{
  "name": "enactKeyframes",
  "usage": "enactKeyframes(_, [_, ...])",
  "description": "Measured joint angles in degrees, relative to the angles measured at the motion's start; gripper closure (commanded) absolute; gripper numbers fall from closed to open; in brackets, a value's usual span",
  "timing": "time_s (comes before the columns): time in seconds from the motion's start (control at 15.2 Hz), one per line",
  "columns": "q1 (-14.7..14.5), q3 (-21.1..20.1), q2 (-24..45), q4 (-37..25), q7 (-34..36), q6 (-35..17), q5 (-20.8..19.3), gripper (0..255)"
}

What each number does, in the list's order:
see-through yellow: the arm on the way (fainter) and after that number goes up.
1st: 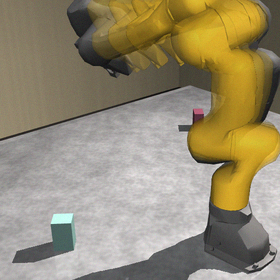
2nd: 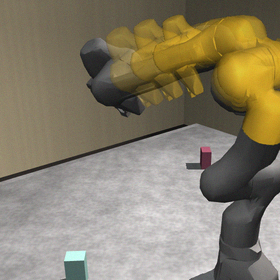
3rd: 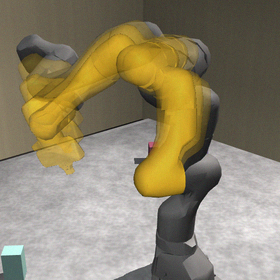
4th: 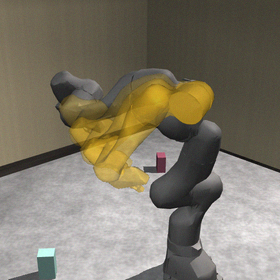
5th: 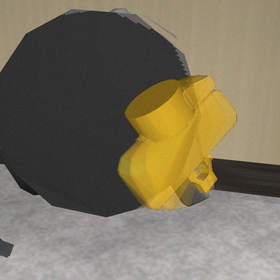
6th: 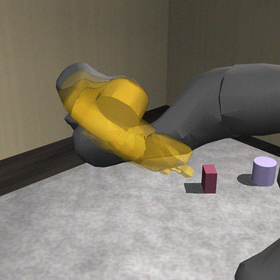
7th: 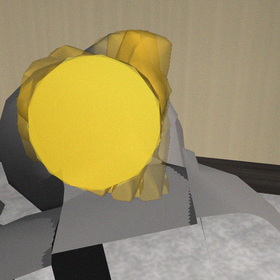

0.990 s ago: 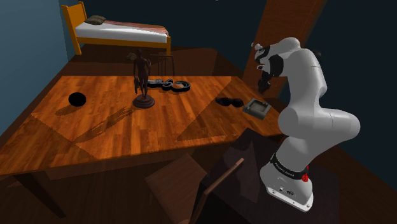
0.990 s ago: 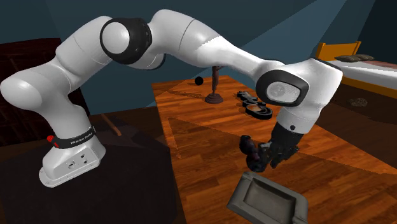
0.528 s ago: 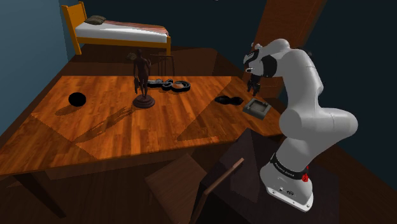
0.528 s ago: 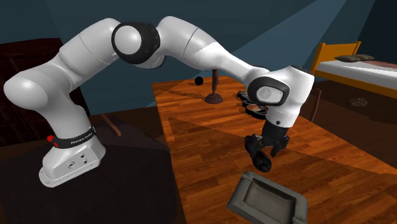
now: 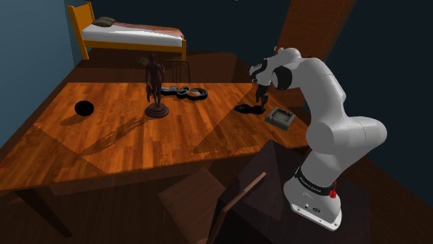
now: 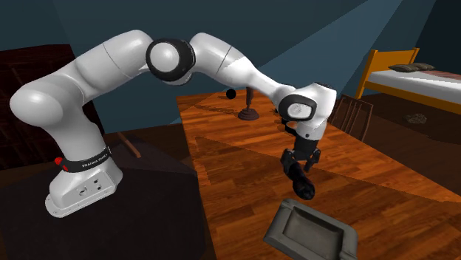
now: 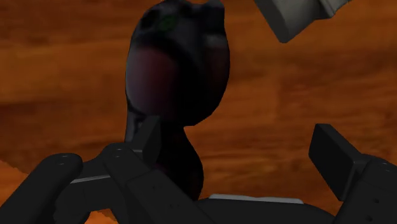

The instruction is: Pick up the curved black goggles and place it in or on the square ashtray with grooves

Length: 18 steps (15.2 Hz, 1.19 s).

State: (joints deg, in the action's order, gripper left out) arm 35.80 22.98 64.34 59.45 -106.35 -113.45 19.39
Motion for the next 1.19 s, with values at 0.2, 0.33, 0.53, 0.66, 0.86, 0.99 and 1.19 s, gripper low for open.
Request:
enactKeyframes(0.2, [-1.9, -0.4, 4.1, -3.9, 3.2, -0.8, -0.3, 0])
enactKeyframes(0.33, [-2.1, -0.6, 6.9, -7.9, 4.8, -0.2, -0.5, 0])
enactKeyframes(0.53, [-2.2, -0.4, 7.5, -8.4, 5.3, -1.5, -0.6, 0])
enactKeyframes(0.66, [-1.7, -0.6, 8.7, -9.7, 5.1, -2.5, -0.4, 0])
enactKeyframes(0.86, [-1.3, -0.9, 10.2, -10.8, 5.3, -5.4, -0.5, 0])
enactKeyframes(0.99, [-1.1, -1.3, 10.8, -10.8, 5.2, -5.7, -0.6, 0])
enactKeyframes(1.19, [-1.4, -1.6, 10.7, -10.2, 5.5, -4.5, -0.8, 0])
